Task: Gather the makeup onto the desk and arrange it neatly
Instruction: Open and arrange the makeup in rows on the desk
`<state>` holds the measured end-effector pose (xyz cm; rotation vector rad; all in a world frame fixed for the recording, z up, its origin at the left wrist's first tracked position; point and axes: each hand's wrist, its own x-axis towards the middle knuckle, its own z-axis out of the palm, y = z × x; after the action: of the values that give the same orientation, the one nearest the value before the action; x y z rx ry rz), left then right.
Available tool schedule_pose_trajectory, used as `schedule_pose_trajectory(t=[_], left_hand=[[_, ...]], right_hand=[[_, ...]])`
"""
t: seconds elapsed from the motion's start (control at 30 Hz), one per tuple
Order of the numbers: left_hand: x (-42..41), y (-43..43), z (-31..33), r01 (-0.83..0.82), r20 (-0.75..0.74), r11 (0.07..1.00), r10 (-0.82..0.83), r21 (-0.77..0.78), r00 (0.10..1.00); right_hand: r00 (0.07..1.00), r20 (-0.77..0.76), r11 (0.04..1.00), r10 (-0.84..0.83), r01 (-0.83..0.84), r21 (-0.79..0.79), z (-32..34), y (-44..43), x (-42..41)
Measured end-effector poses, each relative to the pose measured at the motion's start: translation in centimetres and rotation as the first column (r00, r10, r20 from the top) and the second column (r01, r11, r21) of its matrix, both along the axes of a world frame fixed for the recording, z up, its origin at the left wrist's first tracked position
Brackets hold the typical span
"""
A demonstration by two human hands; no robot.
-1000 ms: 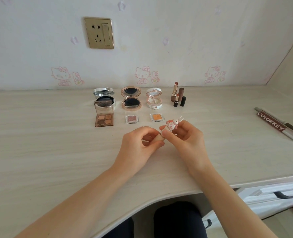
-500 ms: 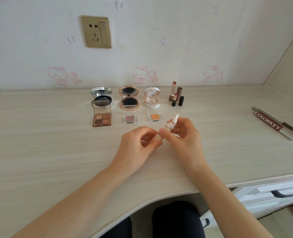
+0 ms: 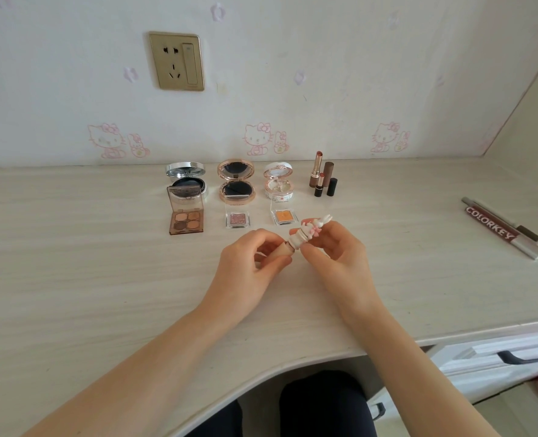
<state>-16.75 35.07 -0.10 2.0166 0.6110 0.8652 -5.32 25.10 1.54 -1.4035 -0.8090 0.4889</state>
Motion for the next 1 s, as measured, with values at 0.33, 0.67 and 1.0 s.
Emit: schedule_pose_trajectory(t=[0.33,0.67,1.0], left_hand=[[0.02,-0.14,0.03,0.011,-0.024,0.999,-0.010,0.036,1.000],[0.05,-0.23,0.00,0.010,-0.031,0.999,-0.009,0.040,0.999],[0.08,-0.24,0.06,-0.011,0.009,0.999,0.011,0.037,1.000]], right_hand=[[0.995,-0.095,0.999,0.000,0.004,0.044,-0.10,-0.01,-0.07],[0.996,-0.080,0.998,-0.034,0.038,0.045,-0.37,0.11,-0.02],[0.994,-0.107,0.999,-0.033,0.036,0.029,-0.56,0.26,0.23]])
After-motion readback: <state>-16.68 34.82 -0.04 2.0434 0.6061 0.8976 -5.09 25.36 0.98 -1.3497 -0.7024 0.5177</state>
